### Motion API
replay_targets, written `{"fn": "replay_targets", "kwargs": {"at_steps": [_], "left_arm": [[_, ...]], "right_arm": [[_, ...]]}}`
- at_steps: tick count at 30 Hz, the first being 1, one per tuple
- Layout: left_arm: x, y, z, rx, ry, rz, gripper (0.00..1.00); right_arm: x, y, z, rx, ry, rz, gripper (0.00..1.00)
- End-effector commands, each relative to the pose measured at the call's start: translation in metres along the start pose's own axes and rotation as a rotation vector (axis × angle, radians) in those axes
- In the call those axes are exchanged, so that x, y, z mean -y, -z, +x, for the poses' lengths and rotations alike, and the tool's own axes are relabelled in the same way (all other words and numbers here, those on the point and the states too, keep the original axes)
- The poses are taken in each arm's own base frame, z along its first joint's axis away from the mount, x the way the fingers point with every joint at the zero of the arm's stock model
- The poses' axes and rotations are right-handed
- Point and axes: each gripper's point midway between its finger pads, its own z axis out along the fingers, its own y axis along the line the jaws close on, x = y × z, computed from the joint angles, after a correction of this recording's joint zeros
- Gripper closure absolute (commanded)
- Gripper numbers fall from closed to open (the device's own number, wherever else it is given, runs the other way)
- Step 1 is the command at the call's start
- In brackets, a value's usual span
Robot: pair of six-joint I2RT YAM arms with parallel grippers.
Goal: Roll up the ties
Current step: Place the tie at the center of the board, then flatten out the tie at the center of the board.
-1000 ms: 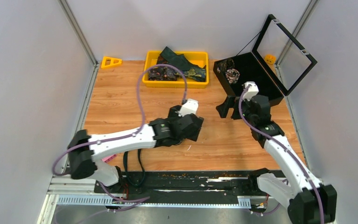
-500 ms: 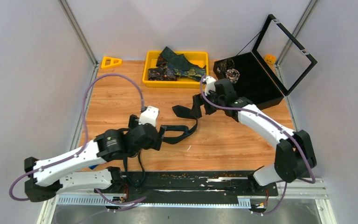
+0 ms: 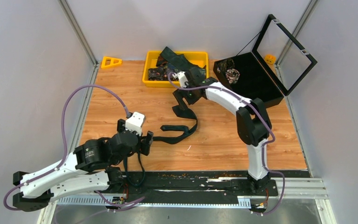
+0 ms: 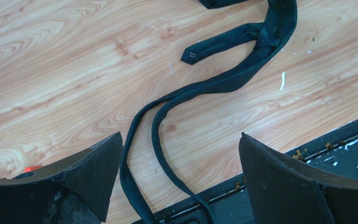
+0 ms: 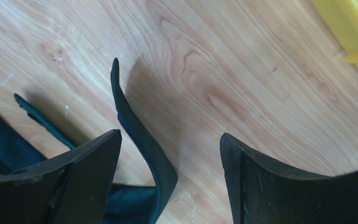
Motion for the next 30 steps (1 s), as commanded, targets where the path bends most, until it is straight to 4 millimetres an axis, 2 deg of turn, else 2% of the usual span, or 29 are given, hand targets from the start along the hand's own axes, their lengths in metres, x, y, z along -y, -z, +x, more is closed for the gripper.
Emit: {"fn": "replay_targets", "kwargs": {"at_steps": [1, 3, 5, 7, 10, 13, 17, 19, 20, 24, 28, 30], "left_arm": [[0.008, -0.005, -0.004, 0.012, -0.025, 0.028, 0.00], [0.008, -0.006, -0.003, 0.010, -0.028, 0.023, 0.00], [0.009, -0.006, -0.003, 0.009, -0.029, 0.027, 0.00], [0.008, -0.006, -0.003, 0.010, -0.030, 0.026, 0.00], [0.007, -0.005, -0.004, 0.016, -0.026, 0.025, 0.00], [0.006, -0.004, -0.005, 0.024, -0.019, 0.023, 0.00], [0.003, -0.002, -0.006, 0.033, -0.011, 0.017, 0.00], [0.003, -0.002, -0.006, 0.034, -0.011, 0.017, 0.00], [0.003, -0.002, -0.006, 0.034, -0.011, 0.018, 0.00], [0.003, -0.002, -0.006, 0.037, -0.009, 0.020, 0.00], [0.002, -0.001, -0.007, 0.041, -0.006, 0.018, 0.00], [0.002, 0.000, -0.007, 0.045, -0.003, 0.021, 0.00]], "right_arm": [[-0.011, -0.012, 0.007, -0.096, 0.097, -0.011, 0.22], [-0.017, -0.020, 0.007, -0.104, 0.115, -0.018, 0.25], [-0.021, -0.027, 0.006, -0.108, 0.123, -0.017, 0.31], [-0.020, -0.032, 0.007, -0.115, 0.120, -0.009, 0.47], [-0.019, -0.032, 0.001, -0.097, 0.112, 0.013, 0.82], [-0.020, -0.022, -0.019, -0.005, 0.128, 0.037, 0.98], [-0.012, 0.008, -0.048, 0.168, 0.121, 0.114, 1.00], [-0.005, 0.017, -0.059, 0.278, 0.116, 0.150, 1.00], [0.002, 0.030, -0.069, 0.361, 0.109, 0.159, 1.00], [0.018, 0.054, -0.090, 0.643, 0.026, 0.024, 1.00], [0.052, 0.057, -0.082, 0.722, -0.117, -0.050, 1.00], [0.069, 0.048, -0.073, 0.709, -0.182, -0.056, 1.00]]}}
